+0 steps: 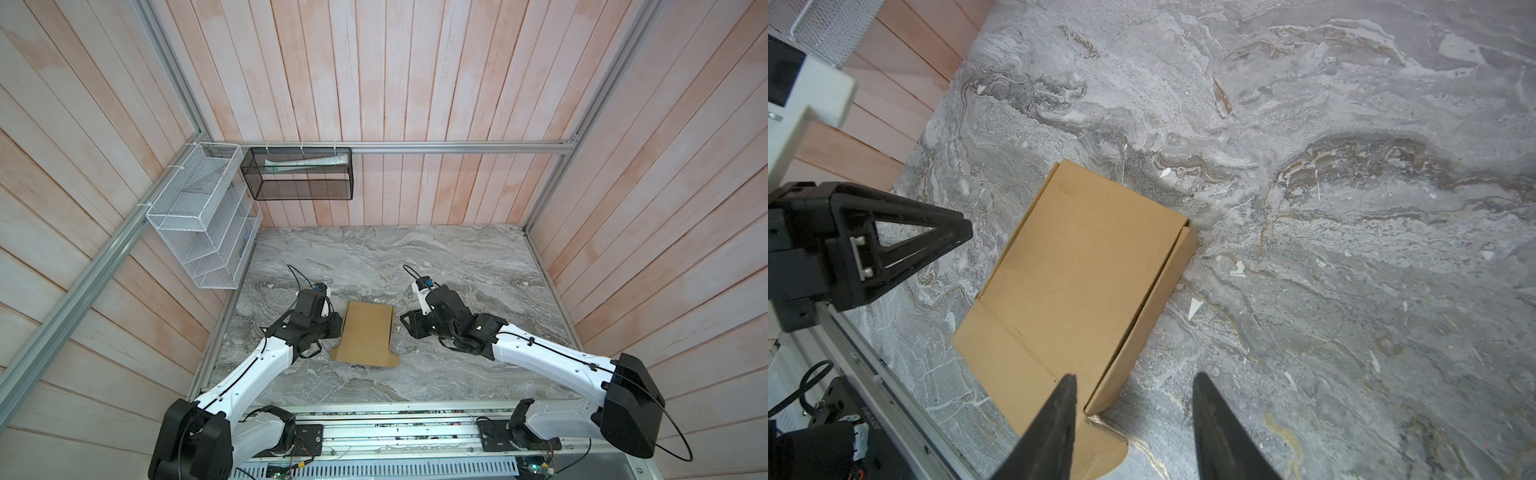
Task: Fold the paper box
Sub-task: 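Withdraw both grippers from the closed box to either side of it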
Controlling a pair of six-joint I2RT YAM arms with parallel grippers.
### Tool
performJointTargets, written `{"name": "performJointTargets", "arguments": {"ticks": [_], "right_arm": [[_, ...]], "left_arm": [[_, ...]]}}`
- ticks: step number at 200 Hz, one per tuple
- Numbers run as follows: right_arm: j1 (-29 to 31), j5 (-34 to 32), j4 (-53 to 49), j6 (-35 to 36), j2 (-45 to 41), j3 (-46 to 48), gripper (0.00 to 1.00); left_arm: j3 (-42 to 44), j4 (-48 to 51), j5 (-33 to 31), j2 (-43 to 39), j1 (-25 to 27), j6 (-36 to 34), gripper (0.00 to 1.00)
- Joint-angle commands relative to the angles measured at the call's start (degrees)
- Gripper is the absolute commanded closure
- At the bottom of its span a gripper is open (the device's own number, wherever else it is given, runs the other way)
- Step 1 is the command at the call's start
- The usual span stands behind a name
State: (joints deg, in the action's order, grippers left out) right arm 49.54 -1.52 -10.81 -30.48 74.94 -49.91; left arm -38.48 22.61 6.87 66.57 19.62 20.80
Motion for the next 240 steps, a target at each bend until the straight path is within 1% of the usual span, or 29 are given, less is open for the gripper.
{"name": "performJointTargets", "arguments": {"ticks": [1, 34, 100, 132, 177, 194, 240], "right_arm": [[-0.7, 1.3, 2.2, -1.9, 0.4, 0.9, 0.54], [-1.5, 1.4, 3.6, -2.6, 0.2, 2.5, 0.54], [-4.5, 3.3, 5.4, -2.0, 0.2, 3.1, 0.54], [-5.3, 5.1, 6.2, -1.4, 2.0, 2.4, 0.54], [-5.9, 7.4, 6.5, -0.3, 5.0, 0.6, 0.56], [-6.2, 7.9, 6.9, -0.2, 5.4, 0.6, 0.56], [-6.5, 8.3, 8.1, -0.7, 5.3, 1.6, 0.57]], "left_arm": [[-0.6, -2.8, 3.3, 1.3, -1.7, -1.8, 0.64], [0.4, -5.0, 5.0, 3.7, -3.4, -2.2, 0.64], [0.6, -7.6, 6.2, 7.8, -3.9, -2.8, 0.63], [0.7, -8.1, 6.5, 8.2, -3.9, -3.0, 0.63], [0.9, -8.6, 7.2, 9.5, -3.9, -3.0, 0.66], [0.9, -8.5, 7.9, 10.1, -3.9, -3.0, 0.68], [1.8, -7.9, 7.4, 10.3, -3.9, -1.8, 0.68]]}}
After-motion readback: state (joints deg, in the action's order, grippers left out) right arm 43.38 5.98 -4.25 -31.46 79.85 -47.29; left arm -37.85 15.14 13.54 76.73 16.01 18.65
